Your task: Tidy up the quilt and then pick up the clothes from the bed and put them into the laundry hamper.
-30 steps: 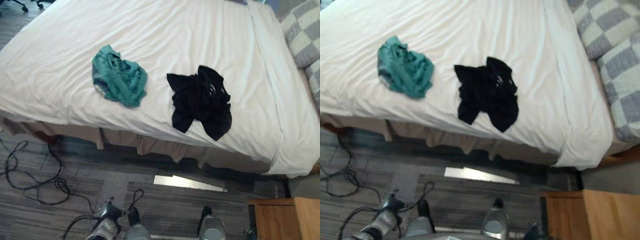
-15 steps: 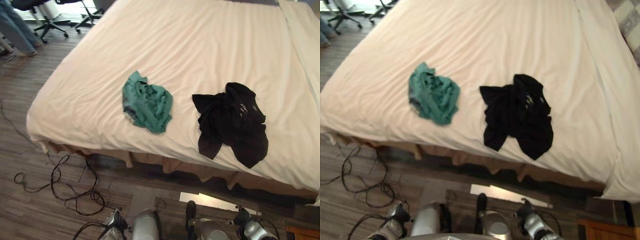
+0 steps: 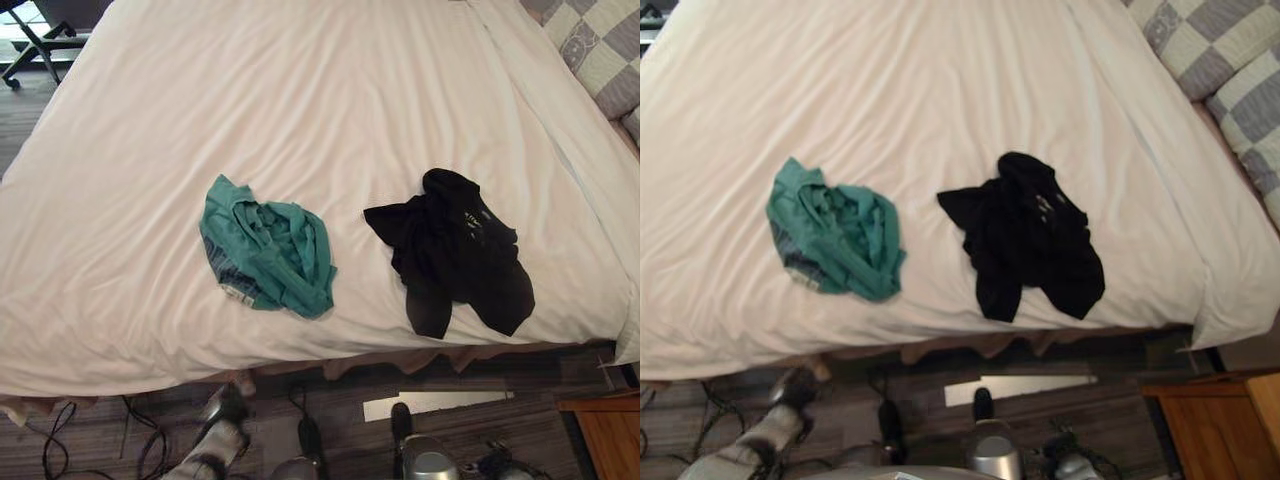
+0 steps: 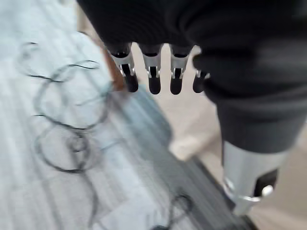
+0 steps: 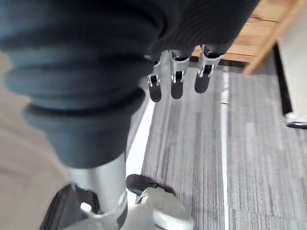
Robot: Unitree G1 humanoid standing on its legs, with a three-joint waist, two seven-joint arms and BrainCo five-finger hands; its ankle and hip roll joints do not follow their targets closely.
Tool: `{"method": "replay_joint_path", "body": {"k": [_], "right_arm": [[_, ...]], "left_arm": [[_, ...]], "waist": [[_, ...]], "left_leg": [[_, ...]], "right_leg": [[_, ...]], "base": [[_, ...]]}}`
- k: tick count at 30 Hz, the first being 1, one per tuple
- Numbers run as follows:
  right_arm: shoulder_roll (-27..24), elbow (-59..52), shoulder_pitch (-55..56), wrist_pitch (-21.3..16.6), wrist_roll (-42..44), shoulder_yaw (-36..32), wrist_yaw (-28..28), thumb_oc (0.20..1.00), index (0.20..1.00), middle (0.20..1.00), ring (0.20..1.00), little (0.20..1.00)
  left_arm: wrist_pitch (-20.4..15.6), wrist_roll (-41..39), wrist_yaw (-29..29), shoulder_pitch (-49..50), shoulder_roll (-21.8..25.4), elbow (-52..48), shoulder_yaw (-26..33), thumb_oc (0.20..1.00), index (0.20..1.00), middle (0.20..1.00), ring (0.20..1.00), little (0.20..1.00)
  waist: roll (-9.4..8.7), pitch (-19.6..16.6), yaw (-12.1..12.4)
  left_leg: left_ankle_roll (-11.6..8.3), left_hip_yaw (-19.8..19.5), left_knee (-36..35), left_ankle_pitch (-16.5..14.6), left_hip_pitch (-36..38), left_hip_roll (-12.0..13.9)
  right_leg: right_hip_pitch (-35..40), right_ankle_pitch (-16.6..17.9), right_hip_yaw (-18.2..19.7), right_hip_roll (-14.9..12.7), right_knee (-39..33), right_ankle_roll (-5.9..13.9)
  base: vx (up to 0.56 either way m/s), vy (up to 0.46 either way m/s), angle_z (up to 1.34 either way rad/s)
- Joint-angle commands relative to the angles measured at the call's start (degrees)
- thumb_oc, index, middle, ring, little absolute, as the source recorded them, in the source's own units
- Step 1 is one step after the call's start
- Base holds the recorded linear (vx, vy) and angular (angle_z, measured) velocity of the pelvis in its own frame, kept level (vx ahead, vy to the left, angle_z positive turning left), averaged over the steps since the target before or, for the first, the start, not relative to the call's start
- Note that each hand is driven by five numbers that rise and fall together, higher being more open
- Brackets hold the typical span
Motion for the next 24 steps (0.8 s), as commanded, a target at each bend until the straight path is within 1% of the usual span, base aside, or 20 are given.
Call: {"method": "replay_joint_path", "body": {"k": [1, 2, 3, 5, 6, 7, 8, 10, 11, 12, 14, 15, 16, 17, 18, 19, 20, 23, 24], "right_arm": [[-6.51, 4.02, 0.49, 0.59, 9.66, -6.61, -4.86, 1.0, 1.0, 1.0, 1.0, 1.0], [-6.5, 4.0, 0.5, 0.61, 9.67, -6.6, -4.87, 1.0, 1.0, 1.0, 1.0, 1.0], [-9.55, 1.73, 2.35, -0.52, 13.49, -12.23, -7.16, 1.0, 1.0, 1.0, 1.0, 1.0], [-11.69, -2.18, 4.52, -1.66, 15.29, -15.85, -9.07, 1.0, 1.0, 1.0, 1.0, 1.0], [-13.26, -6.34, 6.07, -2.61, 15.18, -17.75, -11.05, 1.0, 1.0, 1.0, 1.0, 1.0], [-15.62, -13.98, 8.6, -3.69, 12.17, -19.52, -13.92, 1.0, 1.0, 1.0, 1.0, 1.0], [-15.54, -14.18, 8.71, -3.57, 12.1, -19.58, -13.94, 1.0, 1.0, 1.0, 1.0, 1.0], [-18.51, -22.41, 10.31, -4.25, 6.92, -20.68, -16.06, 1.0, 1.0, 1.0, 1.0, 1.0], [-20.31, -25.77, 10.73, -4.42, 4.12, -21.34, -16.89, 1.0, 1.0, 1.0, 1.0, 1.0], [-21.83, -28.79, 10.84, -4.63, 1.86, -21.92, -17.56, 1.0, 1.0, 1.0, 1.0, 1.0], [-23.92, -34.87, 11.34, -4.63, -1.8, -23.44, -18.27, 1.0, 1.0, 1.0, 1.0, 1.0], [-23.9, -34.92, 11.38, -4.59, -1.81, -23.46, -18.25, 1.0, 1.0, 1.0, 1.0, 1.0], [-25.77, -39.09, 10.75, -4.81, -4.16, -23.48, -18.26, 1.0, 1.0, 1.0, 1.0, 1.0], [-27.37, -40.91, 9.72, -4.19, -6.78, -22.96, -17.41, 1.0, 1.0, 1.0, 1.0, 1.0], [-29.27, -44.25, 8.31, -4.32, -9.83, -21.48, -16.03, 1.0, 1.0, 1.0, 1.0, 1.0], [-29.24, -44.33, 8.27, -4.23, -9.92, -21.58, -15.96, 1.0, 1.0, 1.0, 1.0, 1.0], [-29.95, -45.71, 7.3, -4.15, -11.24, -20.71, -15.34, 1.0, 1.0, 1.0, 1.0, 1.0], [-31.24, -48.51, 3.49, -4.29, -13.81, -16.08, -12.94, 1.0, 1.0, 1.0, 1.0, 1.0], [-31.62, -49.03, 1.93, -4.17, -14.66, -14.41, -12.44, 1.0, 1.0, 1.0, 1.0, 1.0]], "left_arm": [[1.24, -7.64, 4.81, 4.67, 3.1, 5.67, 7.45, 1.0, 1.0, 1.0, 1.0, 1.0], [1.25, -7.64, 4.81, 4.69, 3.11, 5.66, 7.46, 1.0, 1.0, 1.0, 1.0, 1.0], [0.92, -11.49, 6.88, 7.43, 6.24, 7.13, 13.58, 1.0, 1.0, 1.0, 1.0, 1.0], [-0.31, -14.67, 9.2, 8.59, 10.17, 6.07, 18.48, 1.0, 1.0, 1.0, 1.0, 1.0], [-1.77, -16.65, 11.8, 8.98, 13.07, 3.14, 21.34, 1.0, 1.0, 1.0, 1.0, 1.0], [-3.53, -15.99, 15.29, 9.74, 16.34, -2.77, 23.12, 1.0, 1.0, 1.0, 1.0, 1.0], [-3.47, -15.96, 15.32, 9.81, 16.33, -2.89, 23.16, 1.0, 1.0, 1.0, 1.0, 1.0], [-5.42, -13.84, 18.49, 9.9, 19.81, -10.68, 23.98, 1.0, 1.0, 1.0, 1.0, 1.0], [-6.24, -12.1, 20.37, 9.83, 21.78, -16.96, 24.26, 1.0, 1.0, 1.0, 1.0, 1.0], [-6.74, -10.23, 20.83, 10.31, 22.88, -23.21, 24.43, 1.0, 1.0, 1.0, 1.0, 1.0], [-7.63, -6.43, 21.12, 10.14, 24.79, -32.97, 24.35, 1.0, 1.0, 1.0, 1.0, 1.0], [-7.59, -6.41, 21.11, 10.18, 24.78, -33.04, 24.38, 1.0, 1.0, 1.0, 1.0, 1.0], [-9.26, -4.5, 19.91, 8.42, 26.63, -40.89, 23.34, 1.0, 1.0, 1.0, 1.0, 1.0], [-10.47, -2.81, 18.29, 6.85, 27.45, -46.53, 22.7, 1.0, 1.0, 1.0, 1.0, 1.0], [-11.62, -1.57, 15.67, 4.63, 28.31, -51.64, 20.59, 1.0, 1.0, 1.0, 1.0, 1.0], [-11.51, -1.54, 15.59, 4.55, 28.28, -51.74, 20.62, 1.0, 1.0, 1.0, 1.0, 1.0], [-11.66, -0.8, 14.37, 3.4, 28.46, -53.73, 19.26, 1.0, 1.0, 1.0, 1.0, 1.0], [-11.58, -0.12, 10.38, -0.93, 27.25, -55.87, 13.14, 1.0, 1.0, 1.0, 1.0, 1.0], [-11.26, 0.79, 9.36, -2.48, 26.71, -54.68, 10.5, 1.0, 1.0, 1.0, 1.0, 1.0]], "waist": [[-0.81, -3.89, 0.35], [-0.83, -4.01, 0.34], [-0.64, -4.43, 0.56], [-0.55, -4.92, 0.66], [-0.49, -5.01, 0.75], [-0.24, -5.11, 0.75], [-0.29, -5.19, 0.75], [-0.07, -5.21, 0.61], [0.06, -5.2, 0.52], [0.2, -5.2, 0.42], [0.47, -5.36, 0.06], [0.47, -5.41, 0.06], [0.7, -5.55, -0.25], [0.93, -5.61, -0.36], [1.02, -5.78, -0.49], [1.04, -5.75, -0.45], [1.06, -5.78, -0.47], [1.13, -5.39, -0.48], [1.12, -5.09, -0.47]], "left_leg": [[-2.26, 0.15, 0.1, -4.75, 1.34, 3.12], [-2.25, 0.15, 0.05, -4.61, 1.19, 3.1], [-2.58, 0.11, 0.0, -4.82, 1.83, 3.23], [-2.87, -0.04, -0.25, -4.7, 2.27, 3.25], [-3.03, -0.06, -0.26, -4.73, 2.56, 3.32], [-3.21, -0.16, -0.26, -5.04, 3.13, 3.4], [-3.2, -0.16, -0.26, -4.83, 2.97, 3.36], [-3.38, -0.19, -0.26, -4.82, 3.19, 3.44], [-3.41, -0.28, -0.26, -4.79, 3.25, 3.51], [-3.41, -0.38, -0.26, -4.84, 3.3, 3.55], [-3.36, -0.45, -0.26, -4.98, 3.42, 3.61], [-3.35, -0.45, -0.26, -4.94, 3.35, 3.6], [-3.34, -0.48, -0.26, -5.32, 3.68, 3.7], [-3.23, -0.47, -0.26, -5.11, 3.71, 3.63], [-3.2, -0.49, -0.26, -5.15, 3.86, 3.64], [-3.2, -0.49, -0.26, -5.11, 3.79, 3.63], [-3.17, -0.39, -0.26, -5.16, 3.82, 3.65], [-3.12, -0.1, -0.26, -5.17, 4.03, 3.82], [-3.14, 0.09, -0.26, -5.18, 4.11, 3.86]], "right_leg": [[-2.29, -0.96, 1.26, -0.3, 4.1, 3.07], [-2.43, -0.83, 1.26, -0.31, 4.02, 3.06], [-1.42, -0.65, 0.65, -0.57, 2.99, 3.3], [-0.57, -0.41, 0.18, -0.68, 2.01, 3.51], [0.03, -0.4, -0.15, -0.77, 1.6, 3.67], [0.7, -0.56, -0.44, -0.71, 1.3, 4.04], [0.56, -0.38, -0.42, -0.74, 1.25, 4.0], [0.76, -0.47, -0.73, -0.76, 1.34, 4.27], [0.83, -0.65, -0.66, -0.72, 1.52, 4.34], [0.83, -0.78, -0.68, -0.7, 1.7, 4.38], [0.93, -0.92, -0.76, -0.7, 1.81, 4.46], [0.87, -0.88, -0.75, -0.71, 1.79, 4.46], [1.02, -1.24, -0.77, -0.72, 2.02, 4.57], [0.87, -1.16, -0.91, -0.8, 2.31, 4.44], [0.95, -1.25, -0.89, -0.85, 2.47, 4.36], [0.88, -1.22, -0.88, -0.86, 2.46, 4.35], [0.85, -1.23, -0.97, -0.92, 2.52, 4.29], [0.79, -1.26, -0.95, -0.98, 2.61, 4.06], [0.77, -1.25, -0.83, -0.96, 2.63, 3.99]], "base": [[0.06, -0.022, 0.0], [0.07, -0.036, 0.04], [0.05, -0.032, 0.01], [0.05, -0.038, 0.08], [0.05, -0.036, 0.16], [0.03, -0.028, 0.12], [0.01, -0.015, 0.15], [-0.01, -0.006, 0.11], [-0.01, -0.002, 0.1], [0.0, 0.0, 0.08], [0.0, 0.002, 0.03], [0.0, 0.0, 0.0], [0.0, 0.003, -0.07], [0.01, -0.007, -0.05], [0.0, 0.0, 0.0], [0.01, -0.012, 0.1], [0.0, -0.012, 0.09], [0.0, -0.011, -0.05], [0.0, -0.014, -0.03]]}}
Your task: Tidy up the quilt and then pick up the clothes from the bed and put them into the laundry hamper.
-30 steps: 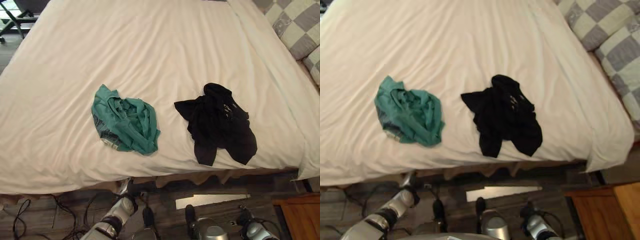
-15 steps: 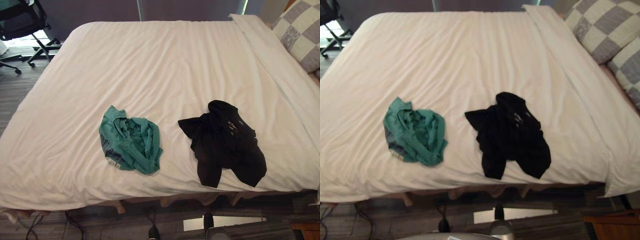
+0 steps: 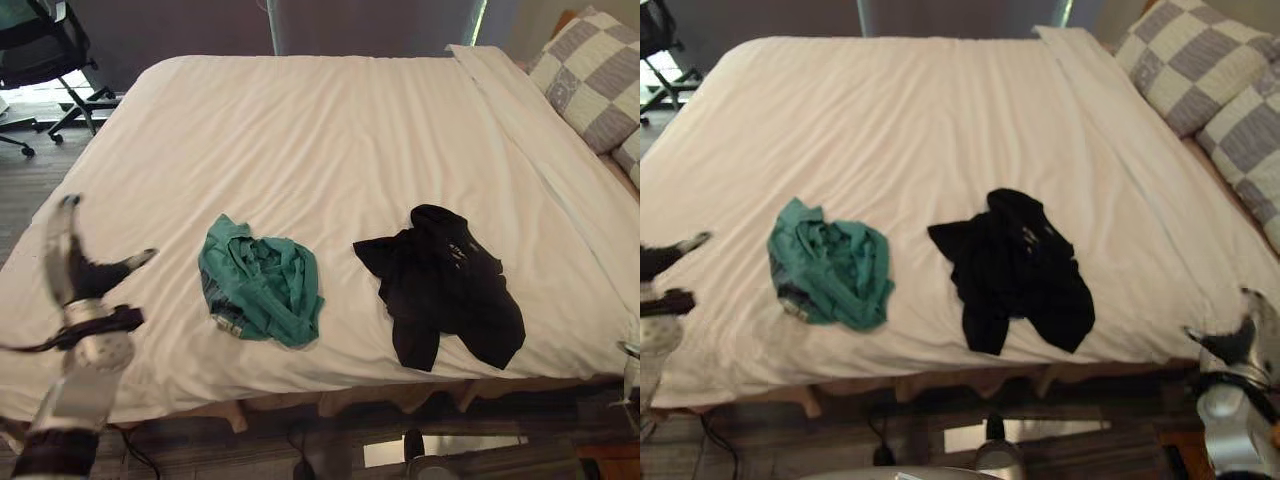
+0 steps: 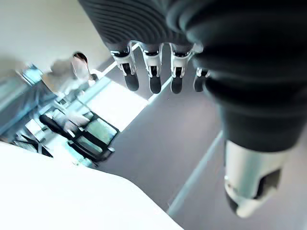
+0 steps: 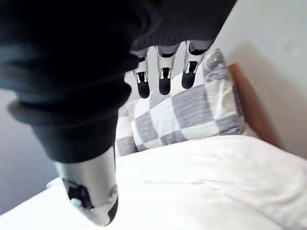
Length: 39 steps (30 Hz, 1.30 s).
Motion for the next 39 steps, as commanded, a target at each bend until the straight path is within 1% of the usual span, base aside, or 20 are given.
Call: {"method": "replay_joint_path", "body": {"k": [1, 4, 5, 10, 13, 16, 17, 18, 19, 23, 24, 25, 26, 28, 31, 34, 36, 37, 38, 39], "right_arm": [[-4.02, 0.08, -7.27, -0.75, -3.98, 2.4, 1.47, 1.0, 1.0, 1.0, 1.0, 1.0], [-4.11, -0.58, -9.05, -0.76, -4.34, 4.2, 1.97, 1.0, 1.0, 1.0, 1.0, 1.0], [-4.17, -0.87, -14.33, -0.59, -4.47, 9.2, 2.73, 1.0, 1.0, 1.0, 1.0, 1.0], [-3.75, -1.06, -21.02, -0.27, -4.97, 14.99, 2.72, 1.0, 1.0, 1.0, 1.0, 1.0], [-3.06, -0.99, -25.69, 0.09, -5.34, 18.37, 1.64, 1.0, 1.0, 1.0, 1.0, 1.0], [-2.98, -0.41, -27.88, -0.04, -5.24, 20.05, 1.47, 1.0, 1.0, 1.0, 1.0, 1.0], [-3.12, -0.16, -29.7, -0.27, -5.12, 21.22, 1.84, 1.0, 1.0, 1.0, 1.0, 1.0], [-3.17, -0.05, -29.84, -0.29, -5.09, 21.36, 1.81, 1.0, 1.0, 1.0, 1.0, 1.0], [-3.41, 0.07, -31.36, -0.42, -5.11, 22.34, 1.96, 1.0, 1.0, 1.0, 1.0, 1.0], [-3.6, 2.67, -39.31, -0.19, -5.4, 28.06, 3.21, 1.0, 1.0, 1.0, 1.0, 1.0], [-2.05, 6.97, -43.57, -0.13, -4.88, 32.08, 4.28, 1.0, 1.0, 1.0, 1.0, 1.0], [-1.97, 7.32, -43.95, -0.23, -4.8, 32.45, 4.17, 1.0, 1.0, 1.0, 1.0, 1.0], [0.61, 12.03, -46.81, 0.05, -4.82, 35.59, 5.47, 1.0, 1.0, 1.0, 1.0, 1.0], [2.08, 14.73, -48.32, -0.03, -4.75, 37.39, 6.18, 1.0, 1.0, 1.0, 1.0, 1.0], [8.27, 23.83, -51.62, 0.05, -5.13, 41.86, 9.57, 1.0, 1.0, 1.0, 1.0, 1.0], [12.93, 32.01, -52.22, 0.62, -5.06, 44.19, 13.0, 1.0, 1.0, 1.0, 1.0, 1.0], [13.99, 35.11, -52.27, 0.85, -4.43, 44.24, 14.08, 1.0, 1.0, 1.0, 1.0, 1.0], [14.84, 37.9, -51.95, 1.02, -4.8, 44.84, 15.6, 0.457, 0.457, 0.457, 0.457, 0.457], [15.64, 40.65, -51.82, 1.17, -4.72, 45.18, 17.16, 0.2, 0.2, 0.2, 0.2, 0.2], [15.8, 42.27, -50.87, 1.51, -3.86, 44.43, 18.06, 0.2, 0.2, 0.2, 0.2, 0.2]], "left_arm": [[-0.2, 3.84, -3.02, -5.75, -0.32, 5.41, -1.33, 1.0, 1.0, 1.0, 1.0, 1.0], [0.3, 4.42, -4.12, -7.16, -1.08, 5.9, -3.53, 1.0, 1.0, 1.0, 1.0, 1.0], [1.66, 5.56, -6.27, -12.24, -3.0, 8.85, -10.08, 1.0, 1.0, 1.0, 1.0, 1.0], [4.29, 8.88, -6.89, -18.99, -5.99, 15.36, -17.5, 1.0, 1.0, 1.0, 1.0, 1.0], [7.84, 12.99, -7.33, -24.17, -10.91, 27.26, -23.21, 1.0, 1.0, 1.0, 1.0, 1.0], [9.24, 15.84, -8.13, -23.93, -13.93, 34.72, -25.02, 1.0, 1.0, 1.0, 1.0, 1.0], [9.9, 16.22, -9.09, -22.3, -15.89, 39.28, -25.18, 0.592, 0.592, 0.592, 0.592, 0.592], [9.86, 16.23, -9.06, -22.32, -15.96, 39.37, -25.12, 0.485, 0.485, 0.485, 0.485, 0.485], [9.9, 16.24, -9.36, -21.56, -16.56, 40.85, -25.28, 0.2, 0.2, 0.2, 0.2, 0.2], [9.58, 13.87, -9.49, -16.8, -18.68, 43.78, -24.3, 0.2, 0.2, 0.2, 0.2, 0.2], [8.66, 12.19, -9.43, -14.15, -19.74, 43.18, -24.13, 0.2, 0.2, 0.2, 0.2, 0.2], [8.64, 12.17, -9.41, -14.05, -19.76, 43.16, -23.96, 0.2, 0.2, 0.2, 0.2, 0.2], [7.4, 10.32, -9.44, -10.9, -20.92, 41.26, -24.05, 0.2, 0.2, 0.2, 0.2, 0.2], [6.58, 8.62, -9.68, -8.65, -21.61, 39.82, -23.5, 0.2, 0.2, 0.2, 0.2, 0.2], [4.04, 1.76, -11.21, -2.8, -23.53, 32.93, -22.59, 0.2, 0.2, 0.2, 0.2, 0.2], [2.53, -1.76, -12.61, -1.92, -23.86, 28.21, -22.59, 0.2, 0.2, 0.2, 0.2, 0.2], [2.29, -2.61, -13.13, -2.11, -23.61, 27.31, -22.29, 0.2, 0.2, 0.2, 0.2, 0.2], [2.08, -3.42, -13.76, -2.41, -23.49, 26.3, -22.58, 0.2, 0.2, 0.2, 0.2, 0.2], [2.0, -4.44, -14.42, -2.67, -23.13, 24.52, -22.75, 0.2, 0.2, 0.2, 0.2, 0.2], [1.9, -4.91, -14.98, -2.76, -22.89, 22.74, -22.99, 0.2, 0.2, 0.2, 0.2, 0.2]], "waist": [[-0.29, 1.37, 0.43], [-0.3, 1.8, 0.48], [-0.09, 3.51, 0.47], [0.2, 6.36, 0.26], [0.8, 8.9, 0.04], [0.99, 9.28, 0.28], [1.04, 9.55, 0.63], [1.1, 9.5, 0.57], [1.27, 9.67, 0.79], [2.25, 11.03, 2.63], [2.95, 11.29, 3.83], [2.99, 11.24, 3.66], [3.8, 10.93, 4.85], [4.2, 10.53, 5.16], [5.47, 9.75, 6.75], [5.85, 9.36, 7.4], [5.79, 9.26, 7.43], [5.8, 9.04, 7.74], [5.73, 8.96, 8.0], [5.63, 8.8, 8.09]], "left_leg": [[0.71, 1.65, -0.27, -4.38, 2.35, 1.74], [0.71, 1.85, -0.27, -4.3, 2.32, 1.81], [0.73, 2.05, -0.27, -3.79, 1.79, 1.86], [0.74, 2.45, -0.12, -2.82, -0.35, 1.93], [0.9, 2.86, 0.08, -1.8, -3.24, 1.85], [0.87, 3.21, 0.1, -1.55, -4.03, 1.78], [0.83, 3.2, 0.1, -1.36, -4.5, 1.74], [0.83, 3.21, 0.1, -1.35, -4.56, 1.74], [0.8, 3.1, 0.12, -1.2, -4.93, 1.72], [0.57, 2.71, 0.24, -0.39, -6.58, 1.47], [0.49, 2.41, 0.28, -0.07, -7.38, 1.32], [0.49, 2.41, 0.28, -0.07, -7.44, 1.33], [0.43, 1.98, 0.21, 0.16, -7.88, 1.17], [0.41, 1.74, 0.17, 0.22, -8.16, 1.11], [0.66, 0.75, 0.12, 0.2, -8.3, 0.64], [0.95, 0.09, 0.23, -0.2, -7.97, 0.07], [1.07, -0.25, 0.32, -0.39, -7.76, -0.14], [1.14, -0.45, 0.4, -0.57, -7.68, -0.35], [1.27, -0.82, 0.56, -0.75, -7.57, -0.61], [1.4, -1.03, 0.65, -0.89, -7.48, -0.73]], "right_leg": [[-0.56, -4.46, 1.03, -1.34, 3.36, 3.13], [-0.68, -4.47, 1.11, -1.35, 3.45, 3.05], [-1.63, -4.55, 1.54, -1.25, 3.89, 2.83], [-4.55, -4.22, 2.51, -1.04, 4.69, 2.68], [-8.18, -3.62, 3.08, -0.87, 5.73, 2.8], [-8.84, -3.2, 3.23, -0.98, 5.48, 2.81], [-9.31, -3.01, 3.39, -1.09, 5.44, 2.75], [-9.38, -3.01, 3.4, -1.09, 5.45, 2.75], [-9.8, -2.94, 3.46, -1.1, 5.54, 2.72], [-11.35, -2.83, 3.2, -1.39, 6.16, 2.46], [-11.77, -2.69, 3.05, -1.53, 6.21, 2.24], [-11.83, -2.68, 3.05, -1.52, 6.2, 2.23], [-11.77, -2.61, 2.57, -1.65, 5.95, 2.11], [-11.67, -2.55, 2.18, -1.79, 5.69, 2.07], [-11.01, -2.62, 1.31, -2.04, 5.49, 1.99], [-10.02, -2.72, 0.43, -2.55, 5.5, 2.2], [-9.57, -2.72, 0.08, -2.81, 5.49, 2.32], [-9.22, -2.72, -0.22, -3.1, 5.48, 2.42], [-8.82, -2.75, -0.63, -3.33, 5.54, 2.56], [-8.58, -2.74, -0.96, -3.51, 5.64, 2.64]], "base": [[0.0, 0.0, 0.0], [-0.02, -0.005, -0.02], [-0.06, -0.012, -0.01], [-0.09, -0.009, -0.05], [-0.11, 0.0, -0.08], [-0.03, -0.004, -0.05], [-0.01, -0.008, -0.1], [-0.01, -0.012, -0.09], [-0.03, -0.009, -0.05], [-0.04, -0.024, 0.0], [-0.02, -0.038, -0.03], [0.01, -0.056, -0.03], [0.0, 0.0, 0.0], [0.03, -0.024, 0.05], [0.02, -0.008, 0.14], [0.02, 0.02, 0.17], [0.01, 0.024, 0.16], [0.0, 0.032, 0.16], [-0.01, 0.047, 0.18], [-0.01, 0.054, 0.23]]}}
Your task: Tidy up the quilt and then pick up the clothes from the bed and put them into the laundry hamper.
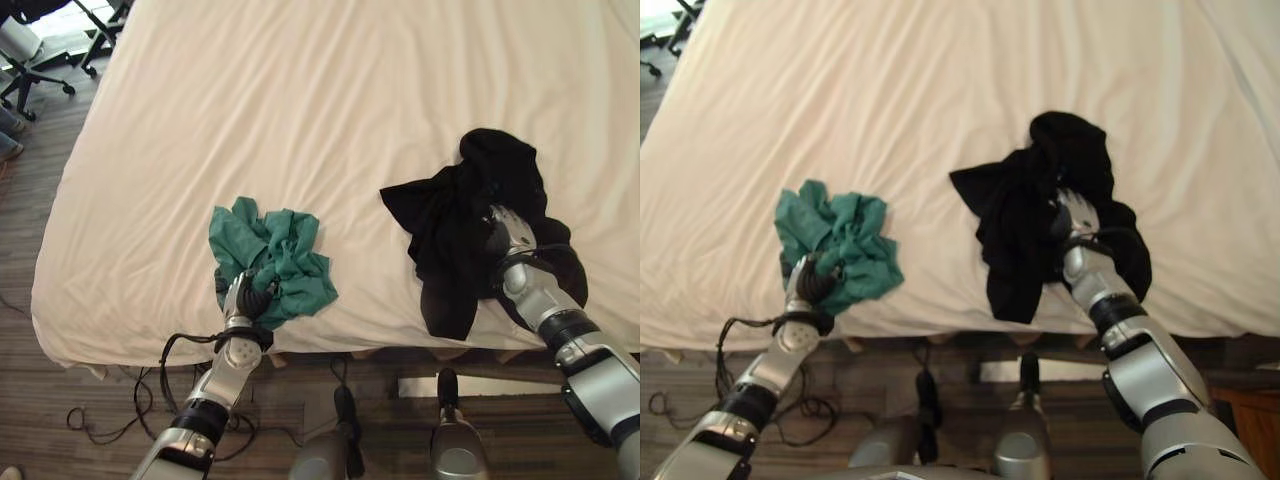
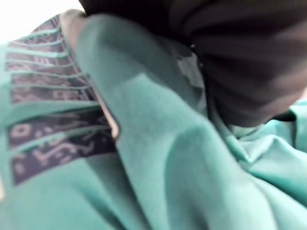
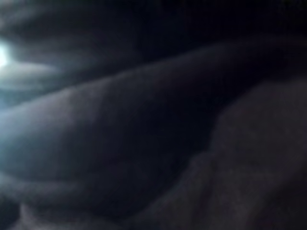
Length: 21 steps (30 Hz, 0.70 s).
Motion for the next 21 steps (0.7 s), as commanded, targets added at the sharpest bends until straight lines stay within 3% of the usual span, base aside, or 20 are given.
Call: {"method": "replay_joint_path", "body": {"k": [1, 6, 9, 10, 11, 17, 18, 21], "right_arm": [[5.32, 8.74, 1.48, -0.04, 1.09, 3.19, 8.82, 0.2, 0.2, 0.2, 0.2, 0.2], [4.89, 2.11, 18.03, -1.77, 8.68, -5.11, 11.77, 0.2, 0.2, 0.2, 0.2, 0.2], [5.8, -5.3, 31.04, -3.34, 15.73, -11.89, 13.77, 0.2, 0.2, 0.2, 0.2, 0.2], [5.8, -5.4, 31.12, -3.29, 15.72, -11.92, 13.79, 0.2, 0.2, 0.2, 0.2, 0.2], [7.9, -10.03, 41.11, -4.36, 22.37, -17.07, 16.86, 0.2, 0.2, 0.2, 0.2, 0.2], [10.39, -11.86, 50.96, -4.42, 28.76, -21.67, 21.29, 0.2, 0.2, 0.2, 0.2, 0.2], [10.97, -14.17, 56.25, -4.57, 32.29, -24.99, 23.62, 0.2, 0.2, 0.2, 0.2, 0.2], [11.29, -17.63, 58.37, -4.89, 33.7, -25.17, 24.64, 0.2, 0.2, 0.2, 0.2, 0.2]], "left_arm": [[1.3, -3.73, -5.6, 6.25, 1.14, -0.15, -5.6, 0.2, 0.2, 0.2, 0.2, 0.2], [1.79, -2.99, -9.77, 7.58, 2.55, -5.25, -3.52, 0.2, 0.2, 0.2, 0.2, 0.2], [2.77, -2.14, -11.17, 9.27, 2.68, -4.92, -1.11, 0.2, 0.2, 0.2, 0.2, 0.2], [2.77, -2.14, -11.18, 9.29, 2.7, -4.94, -1.13, 0.2, 0.2, 0.2, 0.2, 0.2], [3.37, -3.21, -12.96, 11.49, 2.92, -5.95, 1.43, 0.2, 0.2, 0.2, 0.2, 0.2], [3.94, -5.53, -16.4, 15.85, 2.88, -7.19, 4.41, 0.2, 0.2, 0.2, 0.2, 0.2], [4.57, -6.62, -17.9, 19.04, 2.57, -6.73, 6.03, 0.2, 0.2, 0.2, 0.2, 0.2], [4.59, -7.06, -17.81, 19.19, 2.35, -6.92, 6.75, 0.2, 0.2, 0.2, 0.2, 0.2]], "waist": [[-3.76, -0.49, 3.76], [-6.9, -2.42, 2.26], [-9.18, -3.35, -0.08], [-9.23, -3.52, -0.01], [-10.9, -4.02, -2.15], [-12.32, -4.21, -4.05], [-12.6, -4.26, -5.73], [-12.08, -4.26, -6.76]], "left_leg": [[1.08, 0.5, 0.75, -3.57, -1.38, -0.89], [1.95, 0.77, 0.65, -5.14, 0.54, -1.34], [2.36, 2.29, 0.12, -6.09, 2.27, -1.29], [2.38, 2.35, 0.06, -5.92, 2.1, -1.35], [2.71, 4.05, -0.29, -6.42, 3.15, -1.38], [2.88, 7.16, -0.29, -7.02, 4.64, -1.03], [2.57, 8.14, -0.29, -6.53, 4.5, -0.51], [2.56, 7.56, -0.29, -5.69, 3.14, 0.12]], "right_leg": [[-3.44, -4.69, 1.44, -3.87, 5.43, 3.77], [-2.03, -3.91, 1.29, -4.25, 5.19, 4.58], [-1.81, -2.92, 2.28, -4.09, 5.06, 5.16], [-2.01, -2.76, 2.36, -4.12, 4.97, 5.15], [-2.64, -1.33, 3.93, -3.94, 4.97, 5.79], [-3.74, 0.84, 6.65, -3.22, 5.19, 6.57], [-4.79, 1.81, 8.44, -2.28, 6.3, 6.72], [-5.68, -2.39, 13.5, 1.31, 10.63, 5.97]], "base": [[0.01, 0.079, 0.25], [0.03, 0.077, 0.21], [0.03, 0.096, 0.07], [0.02, 0.118, -0.21], [0.0, 0.085, -0.22], [0.0, 0.042, -0.5], [-0.07, -0.044, -0.53], [-0.11, -0.02, -0.17]]}}
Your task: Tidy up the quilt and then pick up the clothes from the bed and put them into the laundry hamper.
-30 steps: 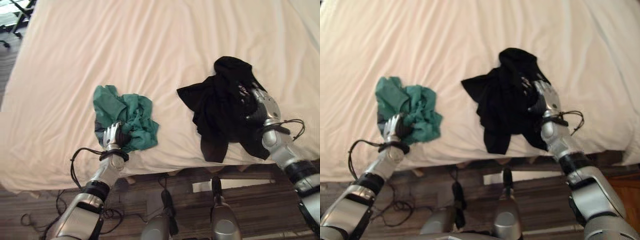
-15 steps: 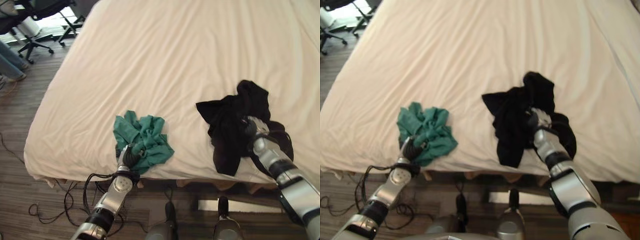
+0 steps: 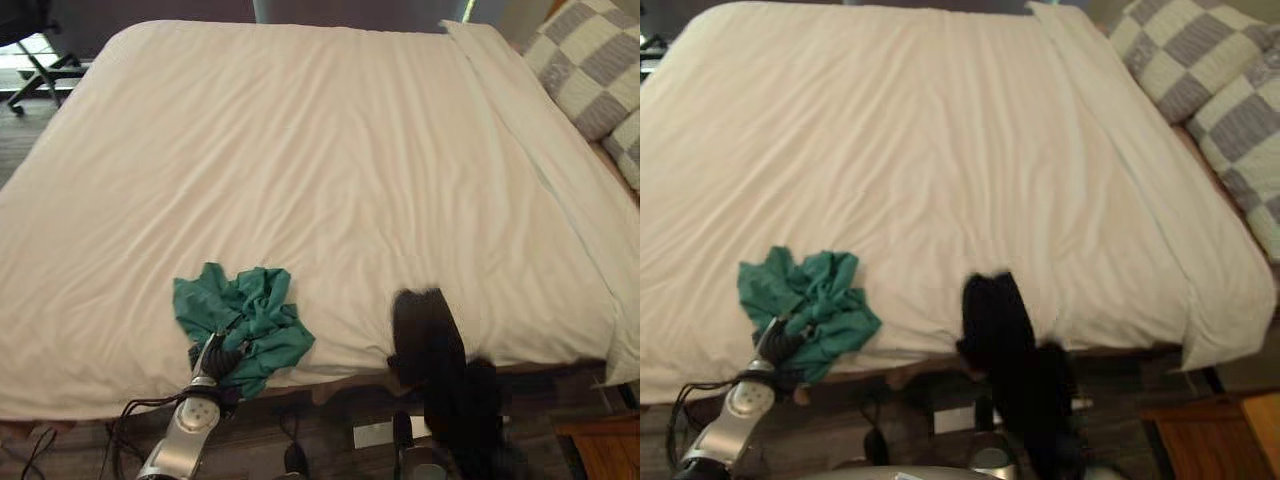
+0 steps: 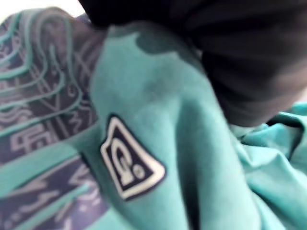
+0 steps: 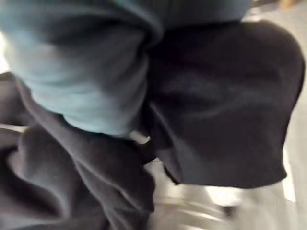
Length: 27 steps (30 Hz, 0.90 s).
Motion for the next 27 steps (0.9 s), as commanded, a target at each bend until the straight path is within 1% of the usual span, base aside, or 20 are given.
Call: {"method": "replay_joint_path", "body": {"k": [1, 2, 3, 4, 5, 7, 9, 10, 11, 12, 14, 15, 17, 19, 21, 22, 23, 25, 26, 27], "right_arm": [[-1.94, -4.65, -5.64, -2.97, 4.48, 1.05, 1.86, 0.2, 0.2, 0.2, 0.2, 0.2], [-1.81, -4.66, -6.93, -3.32, 4.76, 1.71, 1.26, 0.2, 0.2, 0.2, 0.2, 0.2], [-1.44, -4.55, -8.43, -3.27, 5.12, 2.63, 0.77, 0.2, 0.2, 0.2, 0.2, 0.2], [-1.43, -4.52, -8.49, -3.28, 5.12, 2.65, 0.77, 0.2, 0.2, 0.2, 0.2, 0.2], [-1.29, -4.31, -12.2, -3.73, 4.83, 5.11, -0.47, 0.2, 0.2, 0.2, 0.2, 0.2], [-1.5, -3.72, -18.16, -3.89, 3.46, 9.19, -1.9, 0.2, 0.2, 0.2, 0.2, 0.2], [-2.45, -3.49, -23.4, -3.92, 1.45, 13.12, -3.12, 0.2, 0.2, 0.2, 0.2, 0.2], [-3.21, -3.33, -25.12, -4.15, 0.23, 13.86, -4.23, 0.2, 0.2, 0.2, 0.2, 0.2], [-4.08, -3.0, -26.26, -4.26, -0.95, 13.87, -5.72, 0.2, 0.2, 0.2, 0.2, 0.2], [-4.88, -2.24, -27.33, -4.27, -2.87, 13.77, -7.4, 0.2, 0.2, 0.2, 0.2, 0.2], [-4.5, -0.02, -28.96, -3.34, -5.34, 14.06, -10.25, 0.2, 0.2, 0.2, 0.2, 0.2], [-4.2, 1.06, -28.99, -3.1, -5.85, 13.71, -11.21, 0.2, 0.2, 0.2, 0.2, 0.2], [-3.4, 1.74, -27.89, -2.63, -6.62, 12.74, -12.59, 0.2, 0.2, 0.2, 0.2, 0.2], [-2.95, 2.03, -27.22, -2.13, -7.52, 11.98, -14.16, 0.2, 0.2, 0.2, 0.2, 0.2], [-2.39, 1.12, -25.29, -1.78, -7.71, 10.97, -15.12, 0.2, 0.2, 0.2, 0.2, 0.2], [-1.81, -0.55, -22.24, -1.3, -7.96, 9.55, -15.24, 0.2, 0.2, 0.2, 0.2, 0.2], [-1.87, -0.89, -21.8, -1.15, -8.02, 9.47, -15.2, 0.2, 0.2, 0.2, 0.2, 0.2], [-1.12, -1.95, -20.18, -1.29, -7.97, 7.57, -16.54, 0.2, 0.2, 0.2, 0.2, 0.2], [-0.62, -2.16, -20.24, -0.84, -7.94, 6.79, -17.19, 0.2, 0.2, 0.2, 0.2, 0.2], [-0.06, -2.59, -20.19, -0.56, -7.73, 6.04, -18.18, 0.2, 0.2, 0.2, 0.2, 0.2]], "left_arm": [[1.79, -2.91, -4.33, -1.33, -1.8, 4.52, -3.96, 0.2, 0.2, 0.2, 0.2, 0.2], [1.82, -4.06, -3.88, -1.35, -2.18, 4.24, -3.4, 0.2, 0.2, 0.2, 0.2, 0.2], [1.54, -5.3, -3.31, -1.37, -2.82, 4.31, -3.3, 0.2, 0.2, 0.2, 0.2, 0.2], [1.54, -5.3, -3.31, -1.4, -2.81, 4.31, -3.28, 0.2, 0.2, 0.2, 0.2, 0.2], [0.77, -7.62, -1.77, -2.36, -4.04, 5.26, -3.39, 0.2, 0.2, 0.2, 0.2, 0.2], [-0.2, -10.45, 0.43, -3.02, -5.8, 6.13, -2.98, 0.2, 0.2, 0.2, 0.2, 0.2], [-1.21, -13.49, 2.0, -3.45, -7.59, 6.0, -3.49, 0.2, 0.2, 0.2, 0.2, 0.2], [-1.6, -14.28, 2.74, -3.91, -8.19, 6.45, -3.87, 0.2, 0.2, 0.2, 0.2, 0.2], [-1.65, -14.74, 3.54, -4.8, -8.82, 6.96, -4.37, 0.2, 0.2, 0.2, 0.2, 0.2], [-1.75, -14.33, 4.79, -6.03, -9.69, 8.02, -4.68, 0.2, 0.2, 0.2, 0.2, 0.2], [-1.43, -13.43, 6.26, -6.75, -9.73, 8.65, -4.49, 0.2, 0.2, 0.2, 0.2, 0.2], [-1.07, -12.71, 6.96, -6.59, -9.61, 9.35, -4.23, 0.2, 0.2, 0.2, 0.2, 0.2], [-0.48, -12.34, 8.05, -5.54, -9.61, 12.17, -2.76, 0.2, 0.2, 0.2, 0.2, 0.2], [0.41, -11.92, 9.72, -5.58, -9.93, 16.21, -1.54, 0.2, 0.2, 0.2, 0.2, 0.2], [1.14, -10.83, 10.67, -5.27, -10.19, 18.89, -0.99, 0.2, 0.2, 0.2, 0.2, 0.2], [1.87, -9.17, 11.15, -4.25, -10.49, 21.01, -0.58, 0.2, 0.2, 0.2, 0.2, 0.2], [1.9, -9.12, 11.15, -3.98, -10.51, 20.89, -0.72, 0.2, 0.2, 0.2, 0.2, 0.2], [2.17, -8.85, 11.3, -4.32, -10.77, 22.27, -0.34, 0.2, 0.2, 0.2, 0.2, 0.2], [2.43, -8.33, 11.44, -4.71, -10.41, 22.45, -0.23, 0.2, 0.2, 0.2, 0.2, 0.2], [2.57, -8.0, 11.84, -5.07, -9.93, 22.05, -0.16, 0.2, 0.2, 0.2, 0.2, 0.2]], "waist": [[0.75, 1.24, -2.0], [1.22, 0.98, -1.38], [1.37, 0.87, -0.5], [1.41, 0.75, -0.49], [1.95, 0.03, 1.65], [3.01, -0.12, 5.03], [4.37, 0.8, 8.02], [5.15, 1.47, 9.32], [5.7, 2.05, 10.13], [6.25, 2.64, 11.02], [6.23, 2.58, 11.94], [5.98, 2.25, 12.06], [5.51, 1.49, 12.39], [5.12, 0.35, 12.69], [5.06, -0.82, 12.27], [5.65, -1.94, 12.69], [5.64, -2.12, 12.43], [5.66, -2.39, 13.38], [5.09, -2.13, 12.8], [4.29, -1.53, 12.44]], "left_leg": [[1.89, 1.08, 0.12, -2.16, -1.35, 1.24], [1.91, 0.31, 0.12, -1.87, -1.88, 1.24], [1.93, -0.41, 0.12, -1.79, -1.96, 1.01], [1.88, -0.39, 0.12, -1.64, -2.18, 1.09], [1.67, -2.83, 0.12, -0.4, -3.35, 0.79], [1.23, -5.37, 0.12, 0.88, -4.73, 0.63], [0.78, -8.25, 0.12, 2.45, -6.63, 0.23], [0.0, -9.72, 0.12, 3.56, -8.11, -0.11], [-0.7, -9.98, 0.5, 4.34, -9.85, -0.37], [-0.67, -7.23, 2.05, 4.28, -11.01, 0.02], [-0.29, 1.1, 6.62, 3.12, -11.77, 3.01], [-0.89, 3.26, 9.5, 0.82, -10.99, 4.47], [-1.19, 5.62, 12.8, -1.04, -8.93, 7.24], [-1.83, 7.55, 13.33, -1.74, -5.4, 10.51], [-2.93, 8.22, 11.64, -0.59, -2.01, 13.3], [-3.35, 8.28, 8.69, -0.44, -0.27, 13.38], [-3.25, 7.97, 8.31, -0.29, -0.19, 13.12], [-2.84, 5.75, 3.52, -0.19, -0.53, 10.51], [-1.67, 4.3, 1.68, -0.37, -0.9, 8.39], [-0.34, 2.88, 0.77, -1.21, -0.71, 6.16]], "right_leg": [[-5.32, -5.04, 8.23, 4.08, 11.57, 3.32], [-4.12, -7.37, 8.49, 5.17, 11.86, 2.42], [-2.66, -8.61, 7.37, 5.11, 11.28, 1.24], [-2.83, -8.39, 7.39, 5.19, 11.13, 1.18], [-0.62, -9.65, 6.33, 5.48, 8.08, -0.25], [1.46, -9.87, 3.45, 5.26, 4.07, -0.96], [2.57, -9.93, 0.81, 5.33, 1.48, -1.49], [2.88, -10.13, -1.38, 5.14, 0.73, -1.61], [3.01, -10.29, -4.36, 4.56, 0.28, -1.66], [3.27, -10.69, -8.64, 3.42, 0.46, -1.68], [4.0, -10.97, -15.91, 1.8, 0.78, -2.2], [5.27, -11.77, -18.6, 1.19, 0.98, -2.18], [6.42, -11.43, -24.41, -0.43, 1.76, -2.77], [6.81, -10.72, -29.82, -2.58, 3.17, -2.98], [8.06, -10.51, -34.55, -4.32, 4.51, -2.54], [8.29, -9.75, -37.18, -6.04, 6.35, -1.62], [8.44, -9.79, -37.53, -6.27, 6.57, -1.42], [8.13, -8.41, -39.05, -9.03, 11.07, -0.45], [7.51, -6.66, -40.06, -12.09, 14.36, 1.12], [6.65, -3.76, -39.12, -14.67, 17.72, 3.28]], "base": [[-0.09, -0.05, -0.11], [-0.05, -0.092, -0.08], [-0.02, -0.079, -0.01], [-0.01, -0.198, 0.19], [-0.01, -0.237, 0.37], [-0.05, -0.27, 0.83], [-0.15, -0.186, 0.65], [-0.23, -0.138, 0.59], [-0.3, -0.107, 1.0], [-0.34, -0.111, 1.5], [-0.28, -0.11, 2.45], [-0.2, -0.052, 2.83], [-0.2, 0.061, 2.07], [-0.18, 0.191, 1.59], [-0.09, 0.336, 1.71], [-0.04, 0.347, 1.45], [0.01, 0.386, 2.23], [0.04, 0.357, 1.81], [0.07, 0.433, 1.63], [0.02, 0.479, 1.92]]}}
